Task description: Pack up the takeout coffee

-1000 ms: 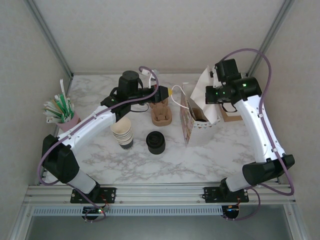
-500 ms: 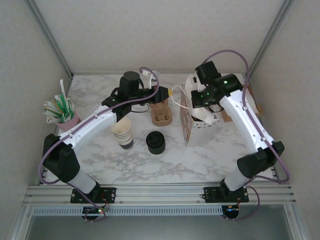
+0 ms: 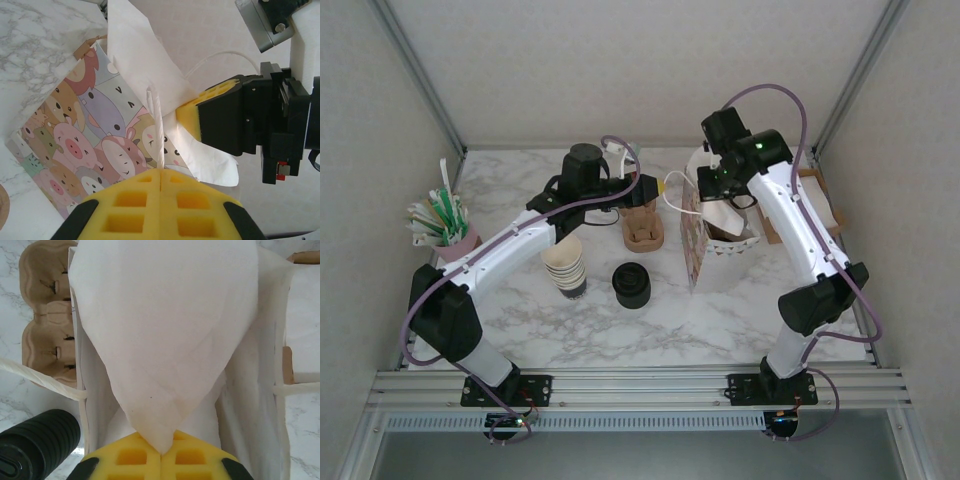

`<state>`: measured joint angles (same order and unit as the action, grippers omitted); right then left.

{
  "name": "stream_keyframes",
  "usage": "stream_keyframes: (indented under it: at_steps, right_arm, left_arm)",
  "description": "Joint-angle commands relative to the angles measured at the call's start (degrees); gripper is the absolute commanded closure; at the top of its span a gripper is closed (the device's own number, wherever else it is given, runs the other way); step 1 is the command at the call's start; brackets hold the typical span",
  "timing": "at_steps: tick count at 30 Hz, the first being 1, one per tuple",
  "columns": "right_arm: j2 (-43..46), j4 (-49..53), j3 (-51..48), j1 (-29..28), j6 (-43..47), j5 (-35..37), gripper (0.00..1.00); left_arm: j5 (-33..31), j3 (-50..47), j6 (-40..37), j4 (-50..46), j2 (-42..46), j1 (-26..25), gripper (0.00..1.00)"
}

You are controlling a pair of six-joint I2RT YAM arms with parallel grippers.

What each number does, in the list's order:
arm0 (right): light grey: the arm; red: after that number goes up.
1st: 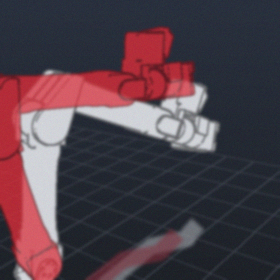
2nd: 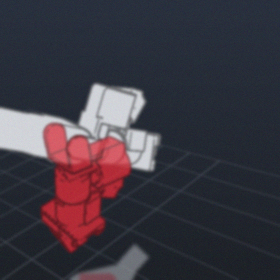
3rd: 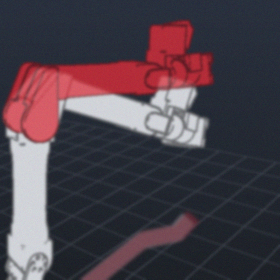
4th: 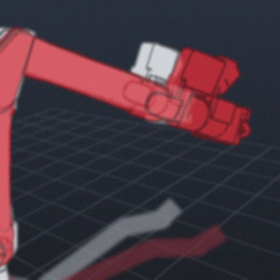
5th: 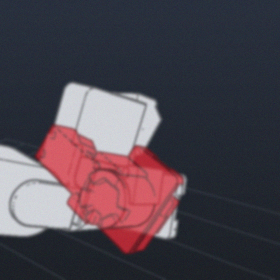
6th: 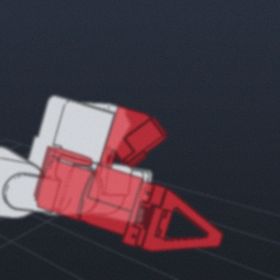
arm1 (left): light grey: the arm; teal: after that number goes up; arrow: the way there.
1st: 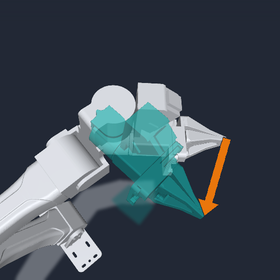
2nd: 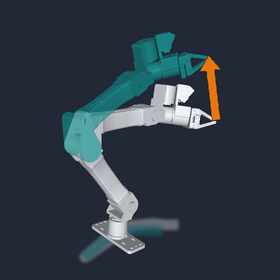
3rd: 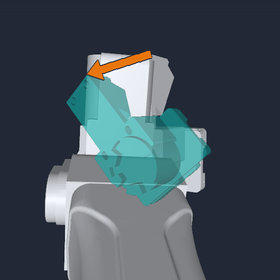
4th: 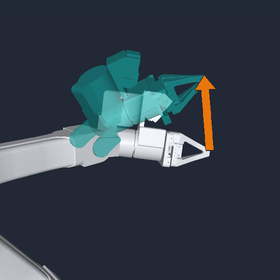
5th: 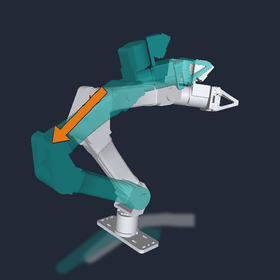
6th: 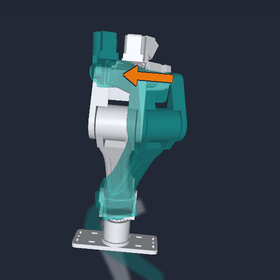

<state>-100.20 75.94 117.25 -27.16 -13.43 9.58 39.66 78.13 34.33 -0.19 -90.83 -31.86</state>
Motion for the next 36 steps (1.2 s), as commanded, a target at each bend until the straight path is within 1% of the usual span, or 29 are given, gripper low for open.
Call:
stream_keyframes:
  at_steps: [1,5,10,16,27,29,32,33,34,36]
  right_arm:
    - [0.1,-1.9,-3.1,-0.3,-1.9,-1.2,1.00]
    - [3.0,-4.9,-9.6,-0.2,-3.4,-4.0,1.00]
    - [5.5,-7.1,-14.9,-0.2,-4.1,-3.8,1.00]
    - [6.3,-9.3,-17.8,-0.3,-3.7,-3.9,1.00]
    - [1.9,-9.8,-19.0,0.0,-2.9,-3.5,1.00]
    - [2.4,-9.8,-18.4,-0.1,-3.2,-3.3,0.90]
    - [3.2,-9.4,-16.6,-0.1,-3.4,-2.9,0.87]
    - [3.3,-9.2,-15.6,-0.1,-3.3,-2.7,0.84]
    - [3.2,-8.8,-14.7,0.0,-3.3,-2.5,0.78]
    - [3.2,-8.3,-13.2,0.0,-3.2,-1.9,0.74]
  left_arm:
    - [0.2,-0.2,-1.6,0.0,-0.2,-0.5,1.00]
    - [0.2,-0.1,-1.8,-0.1,-0.3,-0.5,1.00]
    - [0.3,0.3,-1.9,-0.1,-0.9,-0.4,1.00]
    - [0.2,0.4,-2.0,-0.2,-1.1,-0.3,1.00]
    - [0.1,0.8,-2.1,-0.4,-1.1,-0.3,1.00]
    - [0.1,0.8,-2.1,-0.5,-1.1,-0.3,1.00]
    - [0.1,0.8,-2.1,-0.4,-1.0,-0.3,1.00]
    - [0.1,0.7,-2.1,-0.4,-1.0,-0.3,1.00]
    - [0.1,0.7,-2.1,-0.4,-1.0,-0.3,1.00]
    - [0.1,0.8,-2.1,-0.4,-1.1,-0.3,1.00]
